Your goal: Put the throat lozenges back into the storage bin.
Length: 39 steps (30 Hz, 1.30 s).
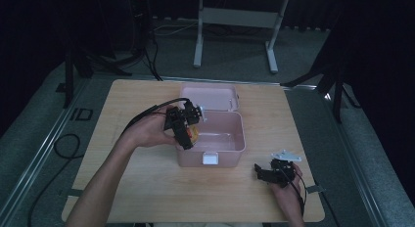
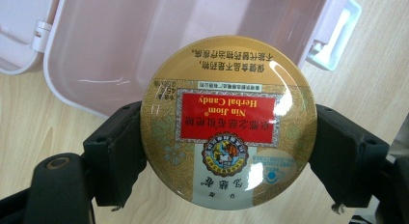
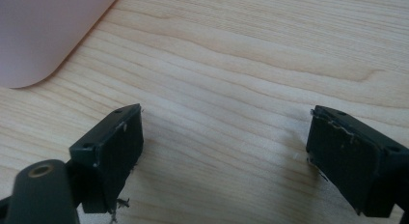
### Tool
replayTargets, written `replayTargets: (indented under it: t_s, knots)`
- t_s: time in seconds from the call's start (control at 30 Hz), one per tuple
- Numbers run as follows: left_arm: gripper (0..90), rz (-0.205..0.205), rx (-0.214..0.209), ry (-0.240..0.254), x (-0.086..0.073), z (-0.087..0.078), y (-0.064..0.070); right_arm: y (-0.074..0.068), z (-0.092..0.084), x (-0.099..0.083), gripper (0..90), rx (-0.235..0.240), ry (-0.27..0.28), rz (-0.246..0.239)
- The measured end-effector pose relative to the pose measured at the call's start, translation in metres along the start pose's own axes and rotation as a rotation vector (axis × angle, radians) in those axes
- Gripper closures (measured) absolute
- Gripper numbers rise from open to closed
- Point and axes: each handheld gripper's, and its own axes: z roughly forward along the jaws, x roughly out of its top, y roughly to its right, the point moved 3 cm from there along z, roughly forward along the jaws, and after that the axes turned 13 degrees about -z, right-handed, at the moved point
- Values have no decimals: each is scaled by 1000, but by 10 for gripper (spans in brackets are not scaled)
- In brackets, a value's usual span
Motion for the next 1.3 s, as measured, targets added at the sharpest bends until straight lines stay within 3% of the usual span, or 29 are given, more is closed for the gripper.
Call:
replayTargets:
  t_s: [0.67,0.73,0.77,0.8,0.93,1.3]
  knots:
    - [202,-10,0,12,6,1,0,0,0,0,127,0,-1,0]
    - [181,-17,4,17,6,1,-1,0,0,0,127,0,-1,-2]
    - [181,-42,5,20,7,1,-2,0,0,0,127,0,-1,-1]
    - [139,-45,4,23,7,-1,-2,0,0,0,127,0,-1,-1]
    - [143,-46,9,52,6,-6,-4,0,0,0,127,2,-1,-2]
    - [151,-61,51,68,-2,-13,-9,0,0,0,126,4,0,-6]
